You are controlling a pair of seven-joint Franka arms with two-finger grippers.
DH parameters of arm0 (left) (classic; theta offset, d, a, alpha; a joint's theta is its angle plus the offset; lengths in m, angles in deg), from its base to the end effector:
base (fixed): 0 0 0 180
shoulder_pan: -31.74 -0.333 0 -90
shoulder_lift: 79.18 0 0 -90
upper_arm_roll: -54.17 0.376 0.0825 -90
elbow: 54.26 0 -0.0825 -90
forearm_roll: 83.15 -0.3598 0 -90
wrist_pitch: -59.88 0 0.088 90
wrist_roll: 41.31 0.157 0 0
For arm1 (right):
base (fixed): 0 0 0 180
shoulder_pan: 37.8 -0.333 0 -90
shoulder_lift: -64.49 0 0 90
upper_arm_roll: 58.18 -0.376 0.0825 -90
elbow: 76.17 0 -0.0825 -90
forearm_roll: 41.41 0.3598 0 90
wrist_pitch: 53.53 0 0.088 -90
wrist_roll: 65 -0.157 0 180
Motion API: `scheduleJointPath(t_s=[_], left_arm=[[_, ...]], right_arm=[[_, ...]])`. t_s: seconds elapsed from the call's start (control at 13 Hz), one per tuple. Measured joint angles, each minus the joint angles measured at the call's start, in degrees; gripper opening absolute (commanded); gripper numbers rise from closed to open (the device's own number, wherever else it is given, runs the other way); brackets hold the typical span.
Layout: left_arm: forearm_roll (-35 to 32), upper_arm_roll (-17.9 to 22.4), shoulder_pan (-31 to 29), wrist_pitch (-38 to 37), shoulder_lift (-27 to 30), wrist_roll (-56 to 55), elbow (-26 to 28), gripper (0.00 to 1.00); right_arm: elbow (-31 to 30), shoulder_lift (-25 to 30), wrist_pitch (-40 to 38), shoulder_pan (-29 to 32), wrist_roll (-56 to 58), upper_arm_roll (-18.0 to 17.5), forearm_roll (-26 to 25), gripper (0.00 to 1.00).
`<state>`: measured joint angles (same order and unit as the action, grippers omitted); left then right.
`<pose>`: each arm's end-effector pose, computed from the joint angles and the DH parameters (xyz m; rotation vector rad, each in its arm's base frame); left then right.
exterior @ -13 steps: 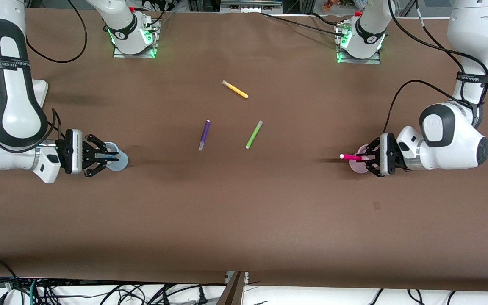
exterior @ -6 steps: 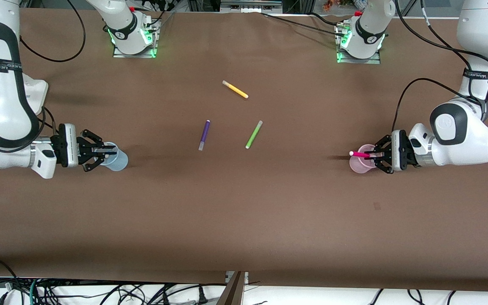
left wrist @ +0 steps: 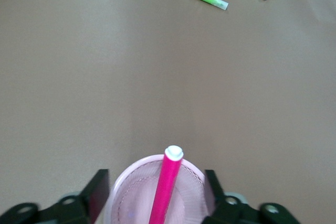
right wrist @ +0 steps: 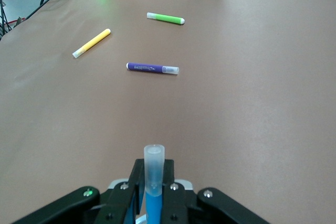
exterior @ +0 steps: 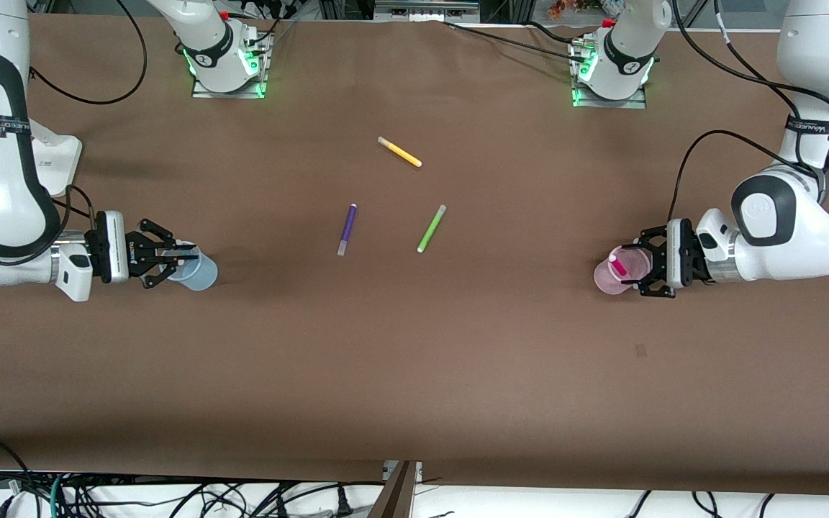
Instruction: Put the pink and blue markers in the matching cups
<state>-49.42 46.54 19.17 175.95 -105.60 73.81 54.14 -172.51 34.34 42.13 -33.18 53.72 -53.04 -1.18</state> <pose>0.6028 0.0000 0.2788 1.8194 -1.8077 0.4084 0.6216 -0.0035 0.3140 -1.6321 -1.7369 -0.4181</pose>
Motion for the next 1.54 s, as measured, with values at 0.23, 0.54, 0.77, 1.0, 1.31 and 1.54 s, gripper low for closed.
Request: scheduleJointPath(t_s=[0.23, 0.54, 0.77, 1.0, 1.31, 1.54], left_arm=[[0.12, -0.29, -0.06, -0.09, 3.19, -2.83, -0.37, 1.0], [-12.1, -4.61, 0.02, -1.32, 13.86, -25.93, -4.55, 1.0], [-28.01, -8.76, 0.39, -3.73, 16.17, -40.78, -15.01, 1.0], [-34.61, -10.47, 1.09, -8.61, 16.09, -56.44, -20.98, 1.0], [-38.1, -10.7, 1.88, -20.07, 16.03, -82.23, -26.06, 1.0], [-38.09, -12.02, 2.13, -26.77, 15.94, -100.27, -26.96, 1.0]], right_arm=[[-0.09, -0.64, -1.31, 1.21, 0.09, 0.0, 1.67, 0.46], [0.06, -0.94, -1.76, 1.84, -5.76, 0.0, 2.24, 1.0], [1.66, -0.28, -1.76, 1.83, -17.46, -0.11, 2.27, 1.0], [4.9, 1.29, -1.76, 1.1, -33.35, -0.42, 0.4, 1.0], [11.53, 2.78, -1.89, -2.22, -59.75, -0.89, -9.01, 1.0], [17.06, 2.83, -5.15, -4.28, -79.38, -0.97, -15.25, 1.0]])
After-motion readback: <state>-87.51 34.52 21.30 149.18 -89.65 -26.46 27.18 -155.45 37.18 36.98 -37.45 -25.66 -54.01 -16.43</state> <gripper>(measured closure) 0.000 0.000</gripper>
